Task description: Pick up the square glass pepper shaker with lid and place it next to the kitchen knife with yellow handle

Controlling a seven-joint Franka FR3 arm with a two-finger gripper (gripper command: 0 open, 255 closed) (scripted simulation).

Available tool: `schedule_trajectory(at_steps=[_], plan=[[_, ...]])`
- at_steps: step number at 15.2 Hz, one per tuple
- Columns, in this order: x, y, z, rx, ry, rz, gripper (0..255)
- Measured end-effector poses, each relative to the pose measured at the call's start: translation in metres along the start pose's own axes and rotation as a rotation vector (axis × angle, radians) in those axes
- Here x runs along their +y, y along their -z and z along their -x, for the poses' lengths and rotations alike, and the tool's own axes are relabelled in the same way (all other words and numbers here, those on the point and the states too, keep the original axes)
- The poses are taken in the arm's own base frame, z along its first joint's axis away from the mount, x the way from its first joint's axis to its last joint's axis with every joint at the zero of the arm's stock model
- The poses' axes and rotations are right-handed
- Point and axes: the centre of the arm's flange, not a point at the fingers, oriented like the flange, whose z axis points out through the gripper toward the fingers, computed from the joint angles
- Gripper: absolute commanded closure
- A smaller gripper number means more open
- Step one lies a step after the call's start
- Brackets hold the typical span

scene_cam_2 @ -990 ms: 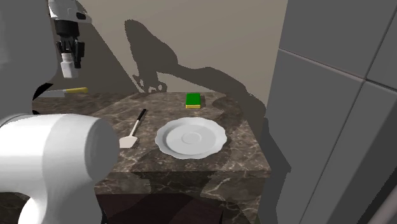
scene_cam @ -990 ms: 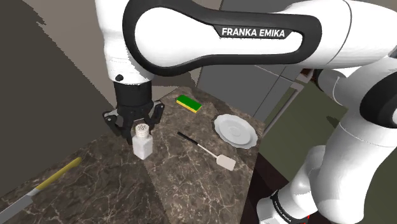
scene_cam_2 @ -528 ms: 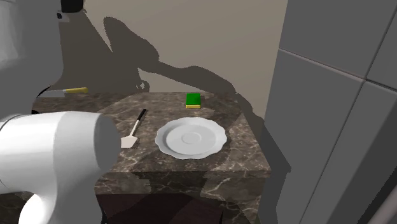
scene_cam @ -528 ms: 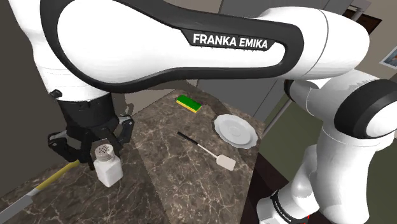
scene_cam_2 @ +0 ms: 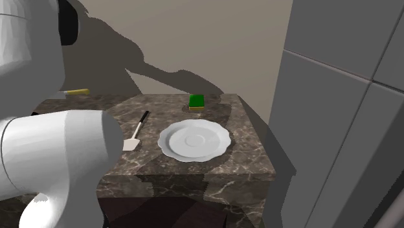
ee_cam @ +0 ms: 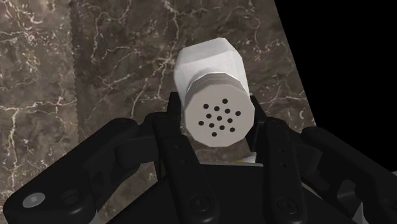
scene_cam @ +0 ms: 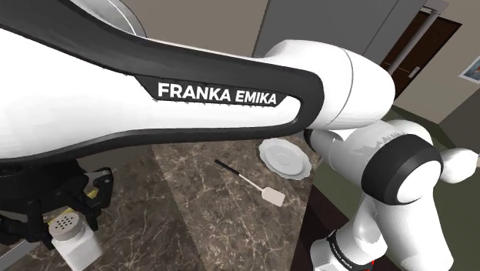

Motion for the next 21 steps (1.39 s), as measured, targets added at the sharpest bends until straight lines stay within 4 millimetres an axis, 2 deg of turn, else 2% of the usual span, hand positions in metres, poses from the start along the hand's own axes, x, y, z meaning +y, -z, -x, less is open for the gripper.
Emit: schedule_trajectory(at_steps=[21], plan=[[-0.009, -0.107, -0.020, 0.000, -0.001, 0.000, 255]])
